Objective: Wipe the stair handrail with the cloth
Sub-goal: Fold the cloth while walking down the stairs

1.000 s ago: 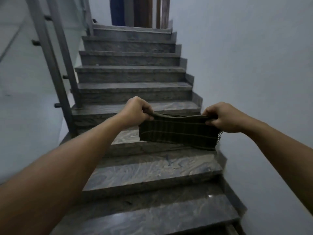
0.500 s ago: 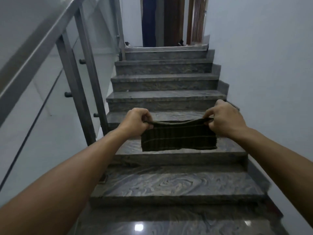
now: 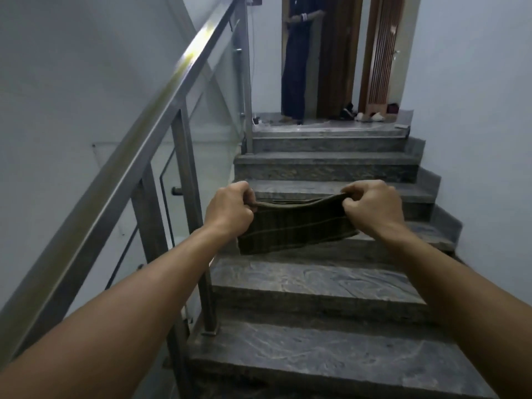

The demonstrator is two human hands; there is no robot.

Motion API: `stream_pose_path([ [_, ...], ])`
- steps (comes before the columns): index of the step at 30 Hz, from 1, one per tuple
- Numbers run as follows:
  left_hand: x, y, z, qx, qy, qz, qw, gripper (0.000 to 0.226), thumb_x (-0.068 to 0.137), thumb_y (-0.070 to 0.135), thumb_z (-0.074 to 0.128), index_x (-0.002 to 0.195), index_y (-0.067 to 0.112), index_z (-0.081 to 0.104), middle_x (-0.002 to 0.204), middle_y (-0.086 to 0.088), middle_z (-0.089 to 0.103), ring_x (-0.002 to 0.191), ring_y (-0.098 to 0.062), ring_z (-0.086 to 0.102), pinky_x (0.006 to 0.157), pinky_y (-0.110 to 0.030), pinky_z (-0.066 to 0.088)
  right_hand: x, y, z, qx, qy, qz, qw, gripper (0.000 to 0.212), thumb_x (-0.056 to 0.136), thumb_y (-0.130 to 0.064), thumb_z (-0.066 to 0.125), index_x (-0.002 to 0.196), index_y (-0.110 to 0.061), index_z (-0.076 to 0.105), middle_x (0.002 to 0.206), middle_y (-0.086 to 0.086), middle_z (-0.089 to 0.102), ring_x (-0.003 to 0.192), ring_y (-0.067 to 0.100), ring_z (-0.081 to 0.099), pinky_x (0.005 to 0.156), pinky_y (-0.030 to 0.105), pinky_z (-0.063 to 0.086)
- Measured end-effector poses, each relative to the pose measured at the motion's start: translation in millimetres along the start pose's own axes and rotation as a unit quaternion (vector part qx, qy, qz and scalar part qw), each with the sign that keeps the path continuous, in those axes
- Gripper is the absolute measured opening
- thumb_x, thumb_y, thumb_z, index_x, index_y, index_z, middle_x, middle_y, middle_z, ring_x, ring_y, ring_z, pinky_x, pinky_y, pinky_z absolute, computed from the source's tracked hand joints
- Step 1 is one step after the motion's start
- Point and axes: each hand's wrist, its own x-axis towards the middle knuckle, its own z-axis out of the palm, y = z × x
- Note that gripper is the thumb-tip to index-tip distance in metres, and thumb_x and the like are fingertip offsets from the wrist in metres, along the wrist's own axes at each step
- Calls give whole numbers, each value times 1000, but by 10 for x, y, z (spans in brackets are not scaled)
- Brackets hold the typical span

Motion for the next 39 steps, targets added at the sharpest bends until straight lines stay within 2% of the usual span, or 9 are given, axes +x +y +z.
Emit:
stream_pose_path([
  [5, 981, 236, -139, -53, 72, 13, 996, 26, 83, -9, 45, 94, 15, 45, 75, -4, 53, 70, -21, 54, 58, -35, 48, 979, -277, 7, 22, -2, -20, 1000, 44, 81, -10, 62, 125, -17, 61, 111, 6, 72, 98, 24, 67, 91, 46, 54],
  [8, 1548, 378, -159, -72, 95, 34, 992, 28, 81, -13, 41, 80, 15, 43, 68, -1, 46, 65, -19, 46, 52, -28, 37, 1588, -367, -49, 43, -17, -39, 998, 48, 82, -13, 64, 129, -13, 58, 119, 8, 69, 107, 23, 65, 97, 46, 51],
  [12, 2264, 519, -155, -128, 97, 37, 986, 42, 72, -19, 39, 63, 16, 59, 75, 3, 54, 72, -13, 51, 63, -24, 48, 2436, -422, -157, 64, -7, -50, 997, 45, 83, -13, 67, 127, -10, 60, 118, 8, 68, 107, 18, 63, 98, 36, 50],
  [16, 2999, 640, -194, -141, 97, 31, 985, 40, 85, -14, 44, 90, 12, 73, 89, 7, 60, 81, -6, 55, 73, -15, 51, 3264, -457, -183, 76, -28, -85, 993, 45, 84, -10, 66, 128, -9, 58, 122, 8, 66, 103, 12, 60, 92, 25, 48],
  [20, 3724, 712, -365, -114, 123, 62, 984, 33, 92, -5, 47, 115, 8, 66, 103, 1, 60, 94, -12, 56, 84, -23, 52, 4064, -657, -110, 48, -24, -138, 989, 49, 83, -14, 68, 131, -11, 56, 121, 9, 67, 106, 20, 64, 95, 38, 53],
  [26, 4875, 572, -661, -16, 151, 131, 980, 48, 86, -4, 60, 133, 7, 52, 109, -2, 56, 103, -14, 52, 94, -19, 46, 5247, -1053, 243, -41, 21, -232, 972, 59, 82, -18, 71, 136, -13, 50, 88, 3, 68, 62, 12, 57, 71, 31, 52],
  [29, 5436, 476, -805, 14, 163, 147, 976, 54, 83, -3, 64, 135, 6, 50, 108, -1, 53, 102, -12, 50, 97, -22, 45, 5839, -1234, 445, -75, 42, -257, 962, 62, 80, -24, 74, 136, -11, 49, 102, 15, 73, 83, 31, 67, 86, 49, 53],
  [33, 6079, 442, -975, 53, 183, 149, 970, 58, 81, -2, 67, 135, 6, 50, 109, -7, 56, 99, -14, 50, 93, -18, 42, 6557, -1529, 665, -86, 47, -250, 963, 68, 81, -32, 72, 140, -13, 44, 98, 17, 73, 83, 34, 66, 85, 49, 53],
  [39, 6891, 434, -1253, 65, 202, 73, 975, 61, 79, 3, 70, 136, 8, 49, 110, -8, 55, 103, -21, 54, 95, -21, 42, 7512, -2037, 935, -88, 8, -271, 959, 75, 85, -38, 66, 146, -13, 31, 120, 18, 65, 106, 38, 61, 96, 49, 45],
])
